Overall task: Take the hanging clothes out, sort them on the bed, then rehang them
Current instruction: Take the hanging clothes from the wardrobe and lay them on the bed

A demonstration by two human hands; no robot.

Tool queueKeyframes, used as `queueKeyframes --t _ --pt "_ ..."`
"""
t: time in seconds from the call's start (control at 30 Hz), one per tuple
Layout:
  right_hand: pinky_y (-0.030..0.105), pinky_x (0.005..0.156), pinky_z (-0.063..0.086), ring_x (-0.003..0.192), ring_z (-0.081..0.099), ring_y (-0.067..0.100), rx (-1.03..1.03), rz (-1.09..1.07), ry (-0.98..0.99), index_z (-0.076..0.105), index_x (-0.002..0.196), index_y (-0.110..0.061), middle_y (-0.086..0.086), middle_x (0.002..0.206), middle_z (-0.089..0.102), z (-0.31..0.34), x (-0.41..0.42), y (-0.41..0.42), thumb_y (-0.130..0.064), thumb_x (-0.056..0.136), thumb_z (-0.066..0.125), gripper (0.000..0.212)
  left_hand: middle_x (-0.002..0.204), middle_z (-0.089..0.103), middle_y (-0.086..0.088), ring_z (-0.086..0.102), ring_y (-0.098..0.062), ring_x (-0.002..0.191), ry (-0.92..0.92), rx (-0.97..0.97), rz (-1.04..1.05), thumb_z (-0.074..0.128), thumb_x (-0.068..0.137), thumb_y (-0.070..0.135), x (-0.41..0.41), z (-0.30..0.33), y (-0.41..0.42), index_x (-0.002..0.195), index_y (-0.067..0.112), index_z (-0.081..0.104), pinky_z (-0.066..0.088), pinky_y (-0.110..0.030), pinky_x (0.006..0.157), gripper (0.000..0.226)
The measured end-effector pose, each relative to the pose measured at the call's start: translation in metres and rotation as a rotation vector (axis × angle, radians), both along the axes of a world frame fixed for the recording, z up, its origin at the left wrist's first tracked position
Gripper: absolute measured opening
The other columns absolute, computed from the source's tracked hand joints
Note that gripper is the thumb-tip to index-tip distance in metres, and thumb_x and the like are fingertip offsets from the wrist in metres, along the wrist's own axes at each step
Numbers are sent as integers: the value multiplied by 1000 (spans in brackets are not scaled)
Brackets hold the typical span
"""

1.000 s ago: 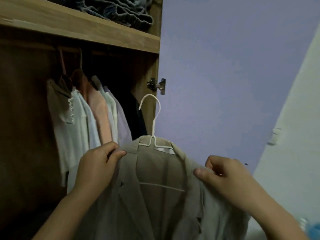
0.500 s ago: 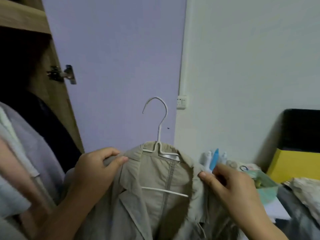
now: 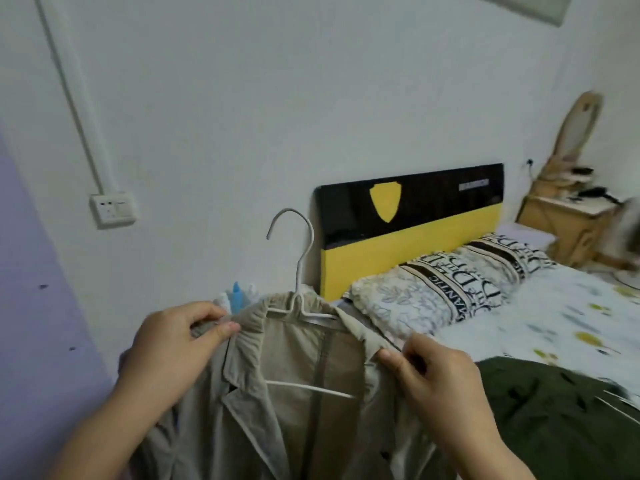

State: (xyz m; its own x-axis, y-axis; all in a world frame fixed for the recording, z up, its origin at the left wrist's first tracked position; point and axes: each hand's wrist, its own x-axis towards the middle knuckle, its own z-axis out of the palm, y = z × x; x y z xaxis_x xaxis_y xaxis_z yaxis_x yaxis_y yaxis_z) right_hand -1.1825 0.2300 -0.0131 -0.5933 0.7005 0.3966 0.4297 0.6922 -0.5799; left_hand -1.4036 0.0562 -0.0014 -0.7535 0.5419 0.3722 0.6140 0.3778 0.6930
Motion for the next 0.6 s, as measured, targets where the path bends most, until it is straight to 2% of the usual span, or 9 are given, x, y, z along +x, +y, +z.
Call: queueKeyframes --t 0.07,0.1,0.2,0.33,0.43,0.53,0.6 --pt "32 54 34 59 51 18 -1 -90 0 42 58 -19 -2 51 45 -2 32 21 -48 82 61 42 73 69 15 65 -17 81 -12 -13 -62 78 64 41 19 -1 41 58 45 63 50 -35 78 17" --pt "31 54 33 59 51 17 0 -121 -1 44 60 -18 -2 51 46 -3 46 30 -48 82 61 41 75 69 12 65 -18 83 -21 -4 -90 80 67 35 29 -1 58 55 43 62 49 -35 79 23" --pt "31 54 33 60 52 18 -10 -216 16 51 64 -14 -1 52 49 -6 91 57 -46 82 61 39 70 65 17 64 -20 82 -12 11 -207 77 71 15 63 -2 110 52 41 58 42 -29 74 37" --pt "28 53 33 58 49 15 -17 -346 42 49 60 -17 -1 49 46 -12 153 91 -46 82 62 38 60 62 21 62 -16 75 -6 -1 -340 77 71 15 115 -2 178 50 46 57 41 -26 64 43" --pt "27 53 32 59 49 16 -25 -446 48 46 59 -19 -1 50 47 -17 193 111 -45 82 62 39 67 60 17 57 -14 73 15 -1 -440 76 73 18 151 -4 220 59 41 57 38 -26 61 33" --pt "26 53 31 58 47 15 -47 -533 43 42 57 -21 -4 50 45 -22 228 125 -45 83 62 40 72 62 8 54 -13 75 -26 -14 -520 75 74 18 181 -9 258 70 26 68 36 -27 63 11" --pt "23 51 30 58 48 13 -50 -595 25 43 57 -20 -4 50 46 -24 248 134 -45 83 61 40 72 62 11 54 -13 75 -35 -40 -576 75 74 19 198 -13 283 66 31 65 36 -28 66 18"
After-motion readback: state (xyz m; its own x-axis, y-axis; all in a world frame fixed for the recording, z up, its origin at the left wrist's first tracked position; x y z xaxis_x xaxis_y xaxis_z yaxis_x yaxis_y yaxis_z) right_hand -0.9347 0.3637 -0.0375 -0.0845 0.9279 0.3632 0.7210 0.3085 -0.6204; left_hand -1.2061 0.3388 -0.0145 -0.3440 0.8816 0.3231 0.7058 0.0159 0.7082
